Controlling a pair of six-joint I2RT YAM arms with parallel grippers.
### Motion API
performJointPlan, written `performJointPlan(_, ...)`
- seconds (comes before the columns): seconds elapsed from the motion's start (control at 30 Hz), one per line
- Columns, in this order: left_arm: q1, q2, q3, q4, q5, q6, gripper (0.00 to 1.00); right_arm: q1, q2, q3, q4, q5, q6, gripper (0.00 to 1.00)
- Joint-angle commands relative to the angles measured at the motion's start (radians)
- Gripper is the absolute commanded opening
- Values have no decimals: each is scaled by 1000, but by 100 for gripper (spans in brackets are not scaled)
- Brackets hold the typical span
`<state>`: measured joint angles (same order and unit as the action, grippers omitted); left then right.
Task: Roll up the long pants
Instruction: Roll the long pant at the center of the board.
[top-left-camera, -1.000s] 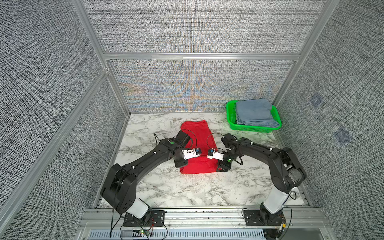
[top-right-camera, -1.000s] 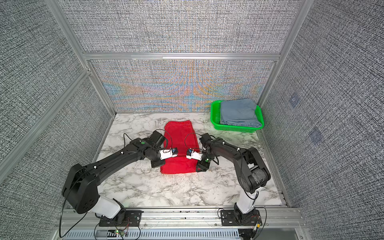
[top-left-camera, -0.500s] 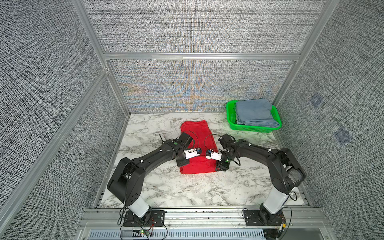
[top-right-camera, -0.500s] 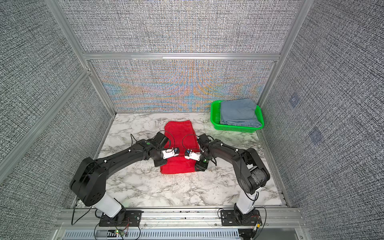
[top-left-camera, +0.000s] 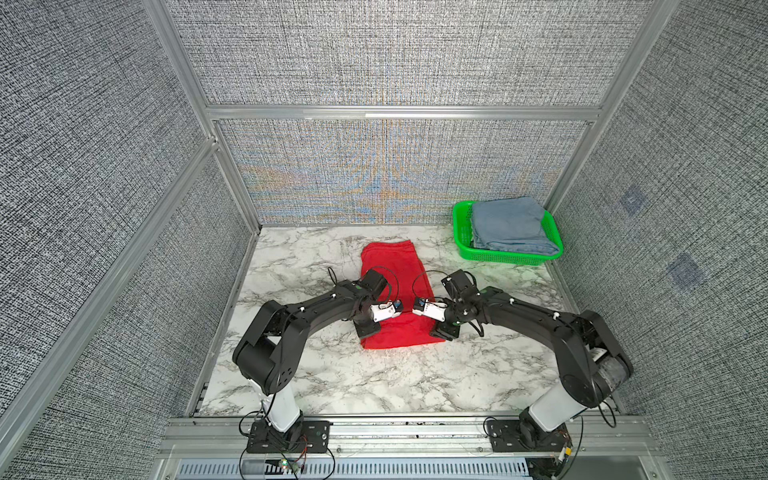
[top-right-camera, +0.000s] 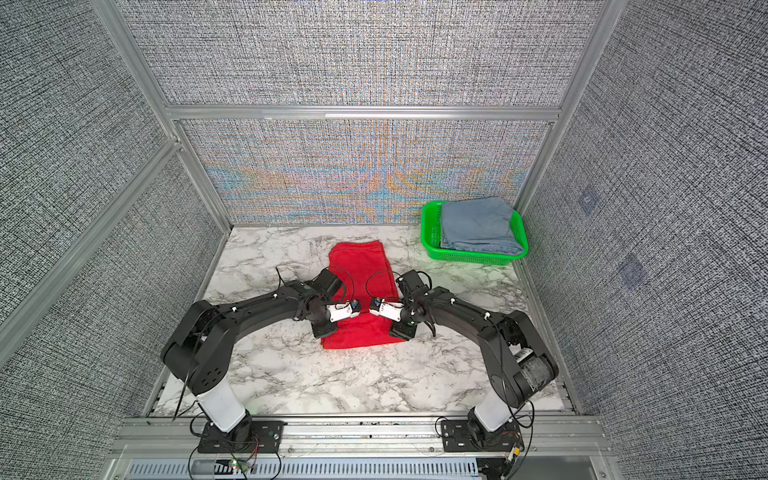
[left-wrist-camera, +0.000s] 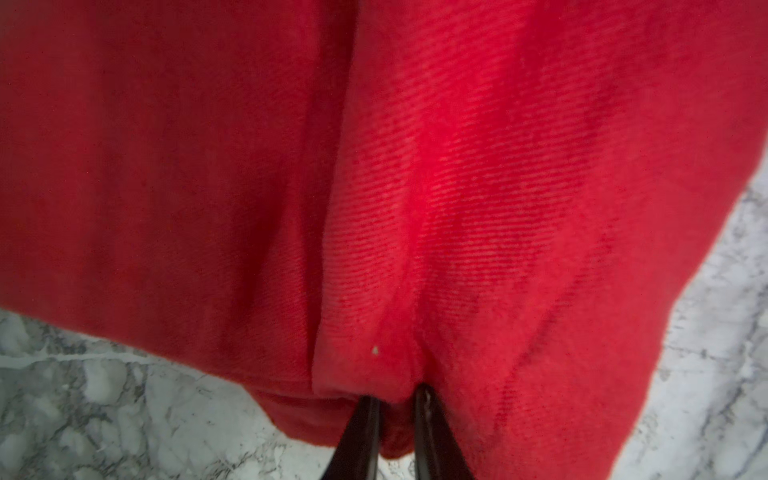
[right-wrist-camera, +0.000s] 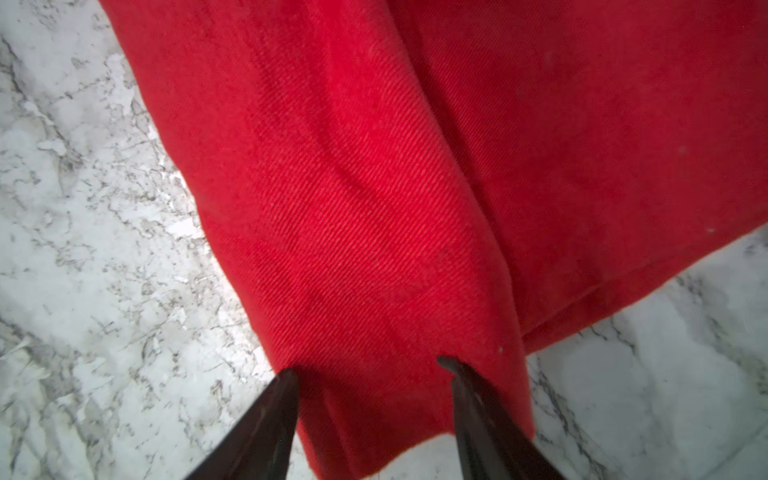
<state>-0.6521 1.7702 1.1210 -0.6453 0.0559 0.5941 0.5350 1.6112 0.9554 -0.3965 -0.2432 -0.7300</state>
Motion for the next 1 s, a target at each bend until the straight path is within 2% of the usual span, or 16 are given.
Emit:
performJointPlan(0.0, 0, 22, 15, -43, 80, -27, 13, 10, -21, -21, 73, 30, -12, 63)
performJointPlan(0.07, -1, 25, 15, -60, 88, -32, 3, 22, -35, -36, 79, 31, -17, 63)
performJointPlan(0.3, 21, 4, 6, -92, 112, -58, 2, 104, -57, -38, 74, 14, -29, 64)
performJointPlan(0.7, 66, -18, -20, -116, 143, -87, 3, 215, 7, -42, 133, 30, -45, 64)
performJointPlan(0.97, 71, 6, 15, -126, 145, -82, 2, 279, 59, -32, 150, 42, -47, 63)
